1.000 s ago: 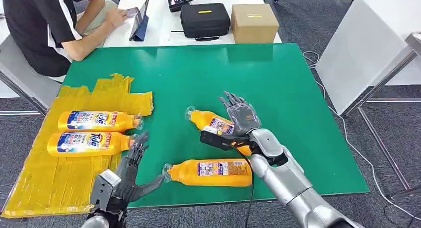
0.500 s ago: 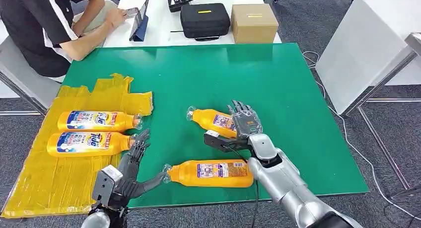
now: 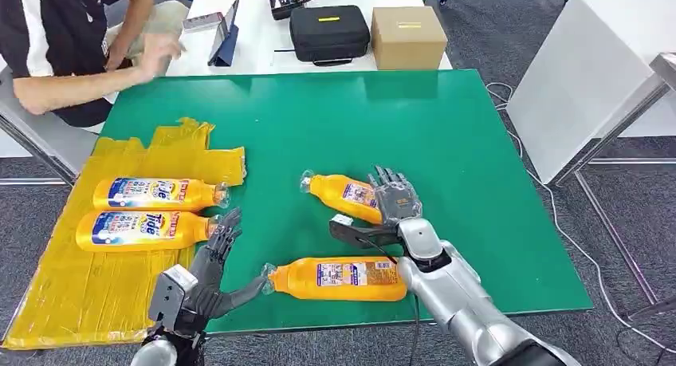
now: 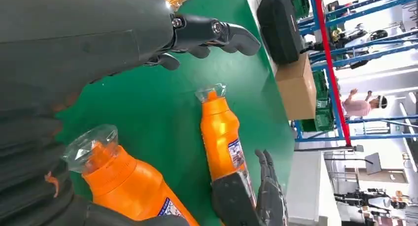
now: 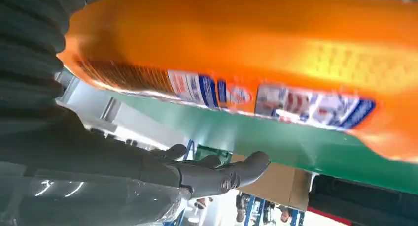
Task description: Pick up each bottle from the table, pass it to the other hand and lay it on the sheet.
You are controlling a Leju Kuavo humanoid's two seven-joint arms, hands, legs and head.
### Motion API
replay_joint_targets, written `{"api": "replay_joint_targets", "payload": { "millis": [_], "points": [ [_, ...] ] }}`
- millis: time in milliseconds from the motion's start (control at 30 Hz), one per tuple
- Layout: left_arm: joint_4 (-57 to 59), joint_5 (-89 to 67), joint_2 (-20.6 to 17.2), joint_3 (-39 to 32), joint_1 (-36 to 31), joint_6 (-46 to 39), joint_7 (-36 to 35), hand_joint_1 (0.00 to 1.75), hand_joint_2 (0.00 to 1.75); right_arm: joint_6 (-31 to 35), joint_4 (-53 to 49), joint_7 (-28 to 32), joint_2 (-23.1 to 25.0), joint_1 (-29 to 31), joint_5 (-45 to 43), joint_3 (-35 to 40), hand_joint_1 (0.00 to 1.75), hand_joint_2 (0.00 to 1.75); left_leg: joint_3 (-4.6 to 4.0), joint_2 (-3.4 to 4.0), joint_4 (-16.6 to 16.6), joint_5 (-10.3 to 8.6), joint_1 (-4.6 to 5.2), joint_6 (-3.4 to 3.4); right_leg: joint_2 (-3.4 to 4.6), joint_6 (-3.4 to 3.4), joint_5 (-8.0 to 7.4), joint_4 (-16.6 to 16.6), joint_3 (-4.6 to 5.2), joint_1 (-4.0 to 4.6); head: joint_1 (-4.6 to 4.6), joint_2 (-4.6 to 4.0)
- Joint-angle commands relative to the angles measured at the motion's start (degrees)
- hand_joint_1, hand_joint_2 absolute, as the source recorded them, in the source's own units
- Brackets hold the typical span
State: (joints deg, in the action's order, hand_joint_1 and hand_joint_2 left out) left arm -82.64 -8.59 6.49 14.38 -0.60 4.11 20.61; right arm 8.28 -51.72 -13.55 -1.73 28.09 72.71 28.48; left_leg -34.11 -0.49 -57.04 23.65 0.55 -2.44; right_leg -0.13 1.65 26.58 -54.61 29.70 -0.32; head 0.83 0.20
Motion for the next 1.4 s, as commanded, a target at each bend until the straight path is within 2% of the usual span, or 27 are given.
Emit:
{"api": "replay_joint_targets", "payload": {
  "millis": [33, 267, 433, 533, 633, 833, 867, 900, 933, 1167, 1233, 1400],
  "points": [
    [4.4, 0.3, -0.1, 1.8, -2.6, 0.1, -0.3, 0.00, 1.75, -0.8, 7.1, -0.7, 1.0, 2.4, 0.8, -1.9, 0.00, 1.75, 0.17, -0.02, 0.0, 0.05, -0.02, 0.15, -0.04, -0.04, 0.06, 0.1, -0.19, 0.02, -0.02, -0.02],
    [5.4, 1.3, -0.2, 1.8, -4.0, 0.2, -0.4, 0.00, 1.75, -6.2, 13.3, -0.6, 0.8, 4.1, 1.1, -4.2, 0.00, 1.75, 0.14, -0.04, 0.0, 0.02, -0.02, 0.11, -0.05, -0.02, 0.02, 0.1, -0.16, 0.01, 0.00, -0.02],
    [7.0, 1.7, -0.1, 2.2, -5.2, 0.9, -0.5, 0.00, 1.75, -9.1, 19.1, 2.3, 1.3, 5.8, -3.8, -8.3, 0.00, 1.75, 0.31, 0.00, 0.1, -0.02, -0.02, 0.09, -0.07, -0.02, 0.00, 0.1, -0.28, 0.00, 0.00, 0.00],
    [7.8, 1.8, -0.2, 2.5, -5.7, 1.0, -0.4, 0.00, 1.75, -9.7, 21.6, 2.4, 1.2, 6.9, -4.2, -9.2, 0.00, 1.75, 0.50, -0.07, 0.1, -0.05, -0.05, 0.15, -0.15, -0.03, -0.02, 0.2, -0.49, 0.03, 0.00, -0.02],
    [7.8, 1.8, -0.2, 2.5, -5.7, 1.0, -0.4, 0.00, 1.75, -9.7, 21.6, 2.4, 1.2, 7.0, -4.2, -9.2, 0.00, 1.75, 0.71, -0.05, 0.1, 0.01, -0.04, 0.10, -0.12, -0.04, 0.00, 0.1, -0.13, 0.02, -0.02, -0.02],
    [9.0, 2.2, 0.0, 2.9, -6.6, 1.0, -0.2, 0.00, 1.75, -10.8, 24.5, 2.6, 1.3, 9.0, -4.3, -9.4, 0.00, 1.75, 0.74, -0.06, 0.1, -0.02, -0.05, 0.18, -0.13, -0.05, -0.04, 0.2, -0.17, 0.03, 0.00, -0.02],
    [9.1, 2.2, 0.0, 2.9, -6.8, 1.0, -0.2, 0.00, 1.75, -10.9, 24.8, 2.6, 1.3, 9.2, -4.3, -9.3, 0.16, 1.75, 0.77, -0.09, 0.1, -0.01, -0.04, 0.14, -0.16, -0.04, -0.01, 0.2, -0.21, 0.02, 0.00, -0.02],
    [9.4, 2.3, 0.1, 2.8, -7.0, 0.9, -0.2, 0.00, 1.75, -11.1, 25.4, 2.7, 1.4, 9.6, -4.1, -9.2, 1.40, 1.75, 0.84, -0.06, 0.1, 0.01, -0.01, 0.09, -0.12, -0.03, 0.01, 0.1, -0.24, -0.01, 0.00, -0.02],
    [9.6, 2.4, 0.0, 2.8, -7.1, 0.9, -0.2, 0.00, 1.75, -11.2, 25.8, 2.8, 1.6, 9.8, -4.0, -9.0, 1.61, 1.75, 0.83, -0.10, 0.1, -0.03, -0.03, 0.15, -0.18, -0.05, -0.02, 0.2, -0.26, 0.00, -0.02, -0.02],
    [9.6, 2.4, 0.0, 2.8, -7.2, 0.8, -0.2, 0.00, 1.75, -11.1, 25.8, 2.9, 1.8, 9.8, -3.9, -9.0, 1.61, 1.75, 0.87, -0.02, 0.1, -0.02, -0.04, 0.15, -0.13, -0.05, -0.03, 0.2, -0.41, 0.02, 0.00, -0.02],
    [9.5, 2.6, 0.0, 2.8, -7.1, 0.6, -0.1, 0.00, 1.75, -11.0, 26.1, 3.1, 1.9, 9.9, -3.7, -8.9, 1.75, 1.75, 0.94, -0.02, 0.1, -0.02, -0.04, 0.14, -0.12, -0.04, -0.03, 0.2, -0.47, 0.02, -0.02, -0.02],
    [9.7, 2.7, -0.1, 2.6, -7.4, 0.5, -0.1, 0.00, 1.75, -10.9, 26.1, 3.2, 2.1, 10.2, -3.4, -8.8, 1.75, 1.75, 0.93, 0.01, 0.1, 0.00, -0.06, 0.12, -0.09, -0.04, -0.03, 0.2, -0.47, 0.03, 0.00, 0.00]
  ]
}}
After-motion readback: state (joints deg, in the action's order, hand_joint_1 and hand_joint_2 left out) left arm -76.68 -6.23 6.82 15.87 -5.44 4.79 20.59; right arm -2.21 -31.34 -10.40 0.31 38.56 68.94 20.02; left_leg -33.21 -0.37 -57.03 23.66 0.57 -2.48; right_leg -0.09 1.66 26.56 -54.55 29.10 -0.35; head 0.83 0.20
